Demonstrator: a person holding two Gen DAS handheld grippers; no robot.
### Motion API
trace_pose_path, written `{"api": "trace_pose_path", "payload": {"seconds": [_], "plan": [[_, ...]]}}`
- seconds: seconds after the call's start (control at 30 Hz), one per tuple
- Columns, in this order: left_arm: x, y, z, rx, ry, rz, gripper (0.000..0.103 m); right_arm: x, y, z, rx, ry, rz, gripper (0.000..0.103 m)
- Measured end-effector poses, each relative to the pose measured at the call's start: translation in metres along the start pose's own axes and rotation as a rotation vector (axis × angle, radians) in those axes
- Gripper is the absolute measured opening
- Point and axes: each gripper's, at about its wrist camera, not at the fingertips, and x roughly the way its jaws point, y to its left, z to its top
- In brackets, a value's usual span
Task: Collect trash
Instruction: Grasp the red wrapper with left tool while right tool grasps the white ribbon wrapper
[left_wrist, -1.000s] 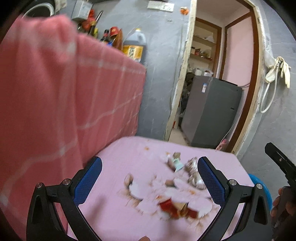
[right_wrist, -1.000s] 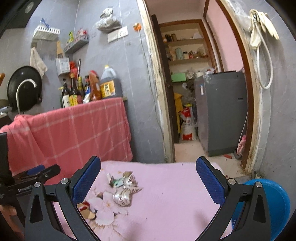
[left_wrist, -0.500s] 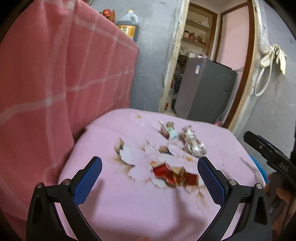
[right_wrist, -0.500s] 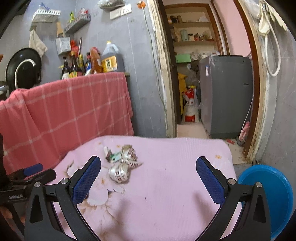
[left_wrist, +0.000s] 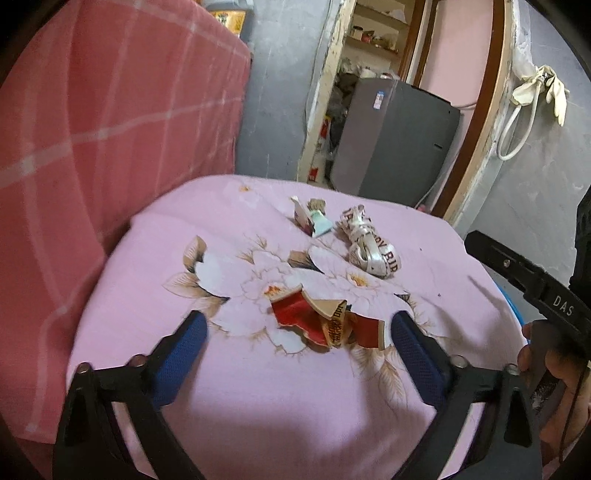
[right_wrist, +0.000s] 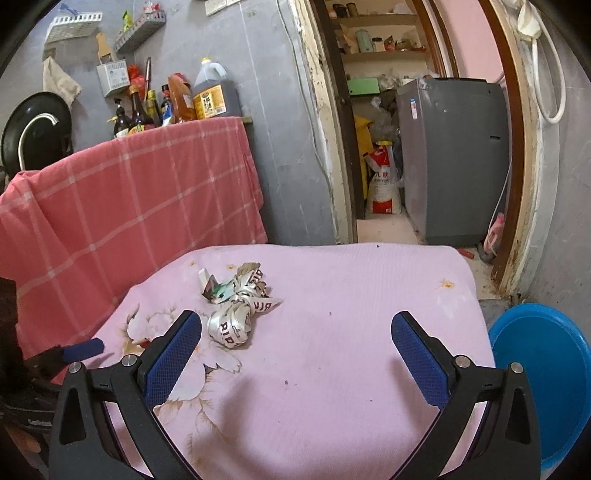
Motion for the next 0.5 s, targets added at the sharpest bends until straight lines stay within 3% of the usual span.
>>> {"api": "trace_pose_path", "payload": {"seconds": [0.1, 0.2, 0.3, 0.5], "plan": [[0.010, 0.000, -0.001, -0.011, 0.052, -0.018, 0.061, 0.005, 0.000, 0.002, 0.003, 0.009, 0.019, 0.103], [0.015, 0.004, 0.001, -0.039, 0.063, -0.030, 0.053, 0.013, 0.000, 0.004, 0.009, 0.030, 0.036, 0.102], [0.020, 0.011, 0.006, -0.080, 0.069, -0.041, 0.038, 0.024, 0.002, 0.006, 0.013, 0.058, 0.059, 0.101], [0.024, 0.024, 0.014, -0.121, 0.068, -0.039, 0.028, 0.055, 0.006, 0.009, 0.049, 0.157, 0.122, 0.099]]}}
